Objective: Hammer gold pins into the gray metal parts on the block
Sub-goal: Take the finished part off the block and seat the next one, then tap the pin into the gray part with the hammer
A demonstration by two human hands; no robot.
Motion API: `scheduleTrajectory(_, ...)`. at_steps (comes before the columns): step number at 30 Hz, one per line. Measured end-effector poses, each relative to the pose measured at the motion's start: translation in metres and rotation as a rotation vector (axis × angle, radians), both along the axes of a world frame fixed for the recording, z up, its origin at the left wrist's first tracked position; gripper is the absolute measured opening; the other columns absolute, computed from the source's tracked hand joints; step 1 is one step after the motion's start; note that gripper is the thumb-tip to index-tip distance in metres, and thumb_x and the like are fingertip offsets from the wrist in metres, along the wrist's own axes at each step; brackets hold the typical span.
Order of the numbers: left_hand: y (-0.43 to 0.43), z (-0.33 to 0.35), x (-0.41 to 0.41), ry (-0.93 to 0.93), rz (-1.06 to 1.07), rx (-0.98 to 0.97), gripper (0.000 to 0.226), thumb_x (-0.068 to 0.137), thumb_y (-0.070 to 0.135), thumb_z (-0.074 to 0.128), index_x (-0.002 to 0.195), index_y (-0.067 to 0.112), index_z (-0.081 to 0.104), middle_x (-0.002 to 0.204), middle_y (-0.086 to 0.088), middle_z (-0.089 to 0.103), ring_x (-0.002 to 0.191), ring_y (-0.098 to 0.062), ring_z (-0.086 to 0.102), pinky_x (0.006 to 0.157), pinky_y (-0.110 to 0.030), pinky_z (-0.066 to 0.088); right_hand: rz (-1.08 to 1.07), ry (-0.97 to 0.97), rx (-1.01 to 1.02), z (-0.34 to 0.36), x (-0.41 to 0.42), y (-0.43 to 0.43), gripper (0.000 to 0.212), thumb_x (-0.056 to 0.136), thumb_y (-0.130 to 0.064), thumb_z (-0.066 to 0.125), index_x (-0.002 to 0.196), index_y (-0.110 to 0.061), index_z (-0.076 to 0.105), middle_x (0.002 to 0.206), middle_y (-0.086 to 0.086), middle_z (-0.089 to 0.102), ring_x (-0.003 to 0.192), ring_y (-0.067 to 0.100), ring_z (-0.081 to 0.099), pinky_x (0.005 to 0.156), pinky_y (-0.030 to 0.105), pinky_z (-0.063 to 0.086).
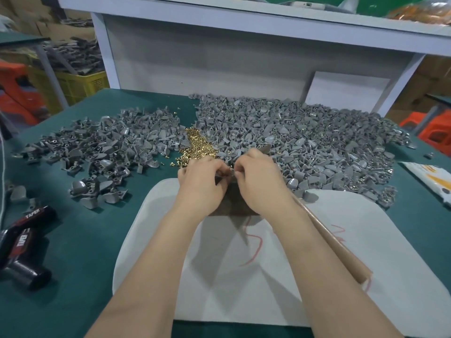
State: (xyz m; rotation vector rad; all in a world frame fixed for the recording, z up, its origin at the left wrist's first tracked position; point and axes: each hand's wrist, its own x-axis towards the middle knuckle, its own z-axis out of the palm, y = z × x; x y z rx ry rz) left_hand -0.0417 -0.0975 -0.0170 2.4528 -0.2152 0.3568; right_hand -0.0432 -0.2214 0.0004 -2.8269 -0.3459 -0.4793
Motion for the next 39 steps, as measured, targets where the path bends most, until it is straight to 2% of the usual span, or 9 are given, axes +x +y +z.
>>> scheduleTrajectory(7, -0.001, 0.003, -0.001, -0.028, 0.008, 0.036, 0.014, 0.089, 0.020, 0.059, 0.097, 0.024, 0.070, 0.102, 0.003, 0.060, 0.107, -0.025, 0.048, 0.082, -0.033, 0.027, -0.004, 0.004, -0.236, 0.019, -0.002, 0.012, 0.019, 0.091, -0.007, 0.048, 0.107, -0.011, 0.058, 0.113, 0.008, 0.050, 0.102, 0.025, 0.054, 0.068, 0.026, 0.029)
scheduleTrajectory(12, -0.003, 0.004, 0.000, -0.019, 0.026, 0.074, 0.014, 0.088, 0.019, 0.058, 0.094, 0.024, 0.069, 0.089, 0.009, 0.045, 0.106, -0.026, 0.046, 0.079, -0.032, 0.023, -0.025, 0.048, -0.256, 0.025, -0.005, 0.018, 0.024, 0.089, -0.002, 0.046, 0.109, -0.006, 0.057, 0.116, 0.013, 0.050, 0.106, 0.030, 0.054, 0.073, 0.031, 0.036)
scheduleTrajectory(18, -0.003, 0.004, -0.001, -0.027, 0.027, 0.079, 0.013, 0.087, 0.015, 0.056, 0.091, 0.023, 0.067, 0.090, 0.006, 0.047, 0.106, -0.027, 0.046, 0.078, -0.033, 0.024, -0.026, 0.052, -0.269, 0.026, -0.004, 0.019, 0.024, 0.088, -0.001, 0.045, 0.109, -0.006, 0.057, 0.115, 0.013, 0.050, 0.105, 0.029, 0.054, 0.070, 0.029, 0.030)
scheduleTrajectory(22, -0.002, 0.004, 0.000, -0.025, 0.015, 0.066, 0.013, 0.088, 0.018, 0.058, 0.093, 0.023, 0.068, 0.094, 0.005, 0.053, 0.107, -0.026, 0.046, 0.080, -0.033, 0.025, 0.003, 0.047, -0.207, 0.022, -0.001, 0.014, 0.020, 0.090, -0.005, 0.049, 0.105, -0.009, 0.060, 0.111, 0.011, 0.053, 0.101, 0.027, 0.056, 0.070, 0.028, 0.034)
scheduleTrajectory(24, -0.002, 0.002, 0.000, -0.027, 0.017, 0.032, 0.009, 0.089, 0.023, 0.060, 0.092, 0.026, 0.067, 0.099, 0.007, 0.057, 0.108, -0.023, 0.046, 0.082, -0.033, 0.025, 0.012, 0.081, -0.029, 0.016, 0.000, 0.002, 0.015, 0.092, -0.013, 0.053, 0.099, -0.012, 0.066, 0.104, 0.007, 0.056, 0.097, 0.023, 0.058, 0.077, 0.028, 0.042)
scheduleTrajectory(26, -0.003, 0.001, -0.001, -0.030, 0.028, 0.011, 0.004, 0.089, 0.027, 0.061, 0.087, 0.030, 0.063, 0.094, 0.011, 0.052, 0.108, -0.020, 0.046, 0.084, -0.033, 0.024, -0.057, 0.080, 0.220, 0.013, -0.003, -0.015, 0.016, 0.092, -0.020, 0.056, 0.098, -0.016, 0.070, 0.103, 0.004, 0.060, 0.096, 0.021, 0.058, 0.089, 0.032, 0.045)
scheduleTrajectory(28, -0.004, -0.001, 0.000, -0.026, 0.036, 0.008, 0.006, 0.089, 0.028, 0.061, 0.084, 0.031, 0.061, 0.091, 0.014, 0.048, 0.106, -0.019, 0.047, 0.086, -0.033, 0.025, -0.197, 0.072, 0.324, 0.009, -0.006, -0.038, 0.019, 0.092, -0.030, 0.057, 0.099, -0.017, 0.069, 0.102, 0.003, 0.066, 0.095, 0.022, 0.060, 0.088, 0.034, 0.047)
scheduleTrajectory(32, -0.005, -0.001, 0.001, -0.023, 0.057, 0.006, 0.006, 0.088, 0.028, 0.062, 0.084, 0.030, 0.066, 0.091, 0.013, 0.056, 0.104, -0.020, 0.052, 0.083, -0.034, 0.025, -0.369, 0.266, 0.106, 0.001, -0.008, -0.060, 0.026, 0.088, -0.039, 0.059, 0.097, -0.015, 0.066, 0.095, 0.006, 0.068, 0.089, 0.028, 0.060, 0.073, 0.032, 0.047)
scheduleTrajectory(39, -0.002, -0.001, 0.001, -0.004, 0.094, -0.014, 0.007, 0.087, 0.029, 0.062, 0.082, 0.031, 0.066, 0.093, 0.011, 0.062, 0.103, -0.020, 0.054, 0.084, -0.035, 0.029, -0.409, 0.369, 0.075, -0.003, -0.007, -0.062, 0.022, 0.088, -0.031, 0.057, 0.098, -0.011, 0.064, 0.095, 0.011, 0.067, 0.088, 0.031, 0.060, 0.071, 0.032, 0.045)
